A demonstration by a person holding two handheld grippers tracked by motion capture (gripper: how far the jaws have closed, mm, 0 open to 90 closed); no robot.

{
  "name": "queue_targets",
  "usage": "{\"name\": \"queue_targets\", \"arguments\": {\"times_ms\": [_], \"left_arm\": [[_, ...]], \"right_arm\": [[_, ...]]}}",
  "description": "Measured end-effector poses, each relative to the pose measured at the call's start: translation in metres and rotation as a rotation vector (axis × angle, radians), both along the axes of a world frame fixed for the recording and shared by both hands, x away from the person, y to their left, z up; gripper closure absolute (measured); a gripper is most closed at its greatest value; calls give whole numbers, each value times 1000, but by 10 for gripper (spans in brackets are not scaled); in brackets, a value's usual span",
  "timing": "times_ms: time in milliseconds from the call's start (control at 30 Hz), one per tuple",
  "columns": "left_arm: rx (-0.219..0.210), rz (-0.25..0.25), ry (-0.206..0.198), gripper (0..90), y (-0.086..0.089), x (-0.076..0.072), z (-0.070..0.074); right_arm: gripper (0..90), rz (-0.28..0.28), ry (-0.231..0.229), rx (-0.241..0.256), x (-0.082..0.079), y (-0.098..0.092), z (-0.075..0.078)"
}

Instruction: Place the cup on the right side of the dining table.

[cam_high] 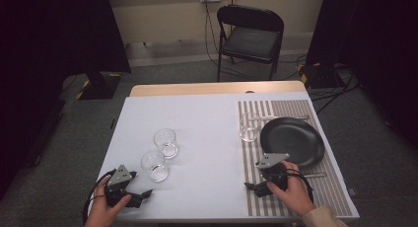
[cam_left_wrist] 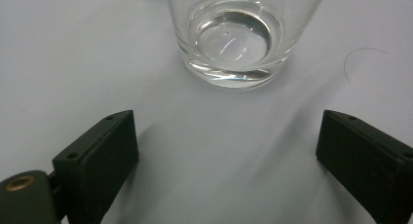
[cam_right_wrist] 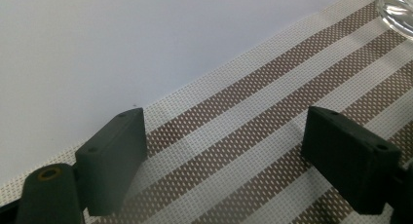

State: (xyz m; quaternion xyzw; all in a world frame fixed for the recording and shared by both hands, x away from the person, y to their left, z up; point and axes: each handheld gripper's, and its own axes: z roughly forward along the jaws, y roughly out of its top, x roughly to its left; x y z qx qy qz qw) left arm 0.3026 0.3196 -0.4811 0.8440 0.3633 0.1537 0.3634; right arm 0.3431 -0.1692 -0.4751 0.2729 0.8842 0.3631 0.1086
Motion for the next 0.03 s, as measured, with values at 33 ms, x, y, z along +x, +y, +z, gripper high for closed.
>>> {"name": "queue_targets", "arguments": {"times_ms": [33], "left_arm": [[3,-1,0,75,0,0,0]], "right_arm": [[154,0,0,0,0,0,0]]}}
